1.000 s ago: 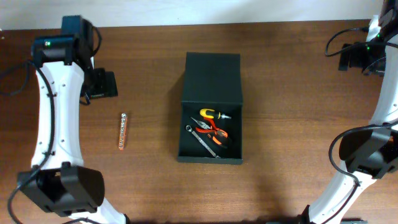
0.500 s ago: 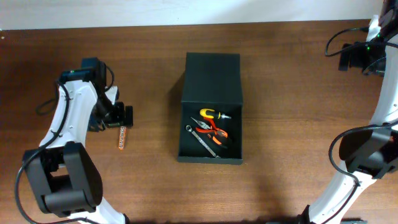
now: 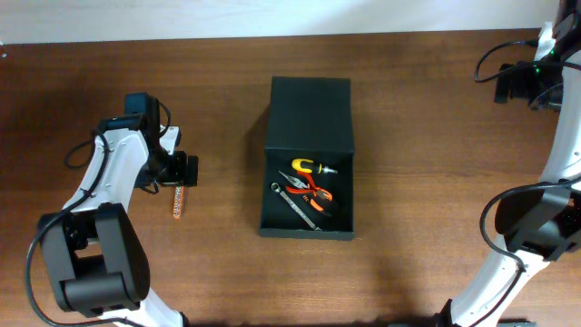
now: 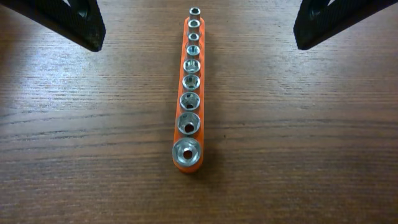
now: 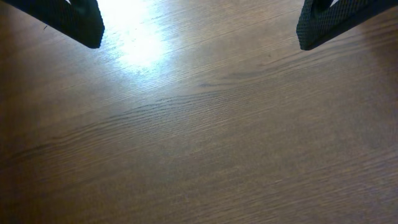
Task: Pack container
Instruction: 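Lower the left gripper and close it on the orange socket rail, then lift the socket rail and carry it over the black box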
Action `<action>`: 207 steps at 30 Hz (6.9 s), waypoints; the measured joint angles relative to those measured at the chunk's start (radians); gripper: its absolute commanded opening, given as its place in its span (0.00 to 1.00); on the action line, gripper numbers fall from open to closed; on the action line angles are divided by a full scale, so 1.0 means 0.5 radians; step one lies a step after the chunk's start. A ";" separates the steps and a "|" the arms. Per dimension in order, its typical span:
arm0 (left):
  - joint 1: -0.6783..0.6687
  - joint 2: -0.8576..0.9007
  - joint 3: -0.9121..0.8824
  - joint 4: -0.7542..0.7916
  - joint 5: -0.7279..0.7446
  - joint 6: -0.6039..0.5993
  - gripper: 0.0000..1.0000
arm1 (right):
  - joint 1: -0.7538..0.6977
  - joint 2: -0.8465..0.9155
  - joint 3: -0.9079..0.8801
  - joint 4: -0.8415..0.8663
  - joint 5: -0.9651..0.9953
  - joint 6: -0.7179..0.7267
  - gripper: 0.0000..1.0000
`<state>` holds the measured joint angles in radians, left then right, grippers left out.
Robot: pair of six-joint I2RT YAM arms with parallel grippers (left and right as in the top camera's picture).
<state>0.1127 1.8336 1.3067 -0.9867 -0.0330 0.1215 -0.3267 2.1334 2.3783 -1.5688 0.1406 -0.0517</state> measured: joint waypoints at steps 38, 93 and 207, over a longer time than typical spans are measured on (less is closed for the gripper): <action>0.067 0.000 -0.121 0.076 0.173 0.147 0.99 | 0.000 0.000 0.000 0.001 -0.001 0.000 0.99; 0.150 0.220 -0.142 0.204 0.173 0.148 0.99 | 0.000 0.000 0.000 0.000 0.000 0.000 0.99; 0.050 0.269 -0.011 0.184 0.040 0.130 0.02 | 0.000 0.000 0.000 0.000 -0.001 -0.001 0.99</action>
<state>0.1375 1.9682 1.3010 -0.8948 -0.0132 0.1864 -0.3267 2.1334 2.3783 -1.5688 0.1402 -0.0521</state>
